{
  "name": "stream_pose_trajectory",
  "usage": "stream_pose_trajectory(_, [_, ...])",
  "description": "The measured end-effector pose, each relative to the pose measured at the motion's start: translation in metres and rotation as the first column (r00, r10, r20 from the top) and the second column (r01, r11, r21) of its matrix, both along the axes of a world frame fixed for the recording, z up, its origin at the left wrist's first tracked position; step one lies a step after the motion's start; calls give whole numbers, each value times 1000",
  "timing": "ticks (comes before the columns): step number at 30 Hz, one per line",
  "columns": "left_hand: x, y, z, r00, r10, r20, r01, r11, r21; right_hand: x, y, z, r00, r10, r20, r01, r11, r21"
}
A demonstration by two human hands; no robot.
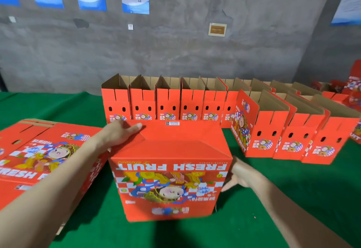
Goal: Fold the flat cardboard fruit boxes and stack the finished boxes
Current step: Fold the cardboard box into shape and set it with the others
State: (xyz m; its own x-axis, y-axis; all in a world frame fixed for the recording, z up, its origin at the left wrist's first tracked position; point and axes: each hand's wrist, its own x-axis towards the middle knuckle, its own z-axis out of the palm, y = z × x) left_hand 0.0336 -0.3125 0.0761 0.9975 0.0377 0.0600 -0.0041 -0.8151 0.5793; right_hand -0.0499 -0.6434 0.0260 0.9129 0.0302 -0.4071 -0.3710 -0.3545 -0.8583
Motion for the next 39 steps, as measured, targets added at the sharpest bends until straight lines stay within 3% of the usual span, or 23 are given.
stream_pose_trajectory(5, [0, 3, 26, 976, 23, 215, 3, 993, -120, 10, -8, 27, 987, -132, 92, 126, 989, 72])
stream_pose_trajectory(9, [-6, 6, 21, 940, 29, 341, 42, 980, -197, 14, -19, 25, 983, -176, 61, 171, 982, 77])
stream_pose_trajectory(12, [-9, 7, 9, 911, 43, 410, 49, 976, -211, 14, -24, 18, 992, -126, 18, 113, 938, 327])
stream_pose_trajectory(15, [-11, 6, -2, 872, 43, 487, 81, 970, -231, 15, -26, 11, 982, -187, 4, 148, 791, 593])
stream_pose_trajectory(18, [-11, 9, -9, 843, 44, 536, 127, 952, -278, 16, -27, 9, 986, -165, 23, 102, 704, 703])
stream_pose_trajectory(21, [-10, 7, -17, 848, 72, 524, 169, 902, -398, 19, -26, 10, 985, -146, 89, 36, 685, 728])
stream_pose_trajectory(25, [-6, 0, -33, 953, 126, 275, 58, 817, -574, 21, -19, 11, 954, -218, 207, 36, 766, 642])
stream_pose_trajectory(28, [-7, -8, -41, 981, 86, 176, -26, 949, -315, 18, -11, 9, 931, -209, 299, 9, 834, 552])
stream_pose_trajectory(30, [-12, -23, -42, 980, 18, 197, 21, 980, -197, 16, -1, 4, 908, -188, 375, 8, 902, 432])
stream_pose_trajectory(32, [-18, -43, -44, 979, -69, 194, 108, 975, -195, 17, 8, -4, 857, -204, 472, 64, 953, 296])
stream_pose_trajectory(35, [-26, -71, -49, 971, -197, 133, 227, 935, -272, 16, 14, -28, 770, -152, 620, 116, 988, 97])
stream_pose_trajectory(39, [-31, -104, -57, 953, -279, 115, 301, 853, -426, 8, 15, -69, 773, -37, 634, 131, 986, -102])
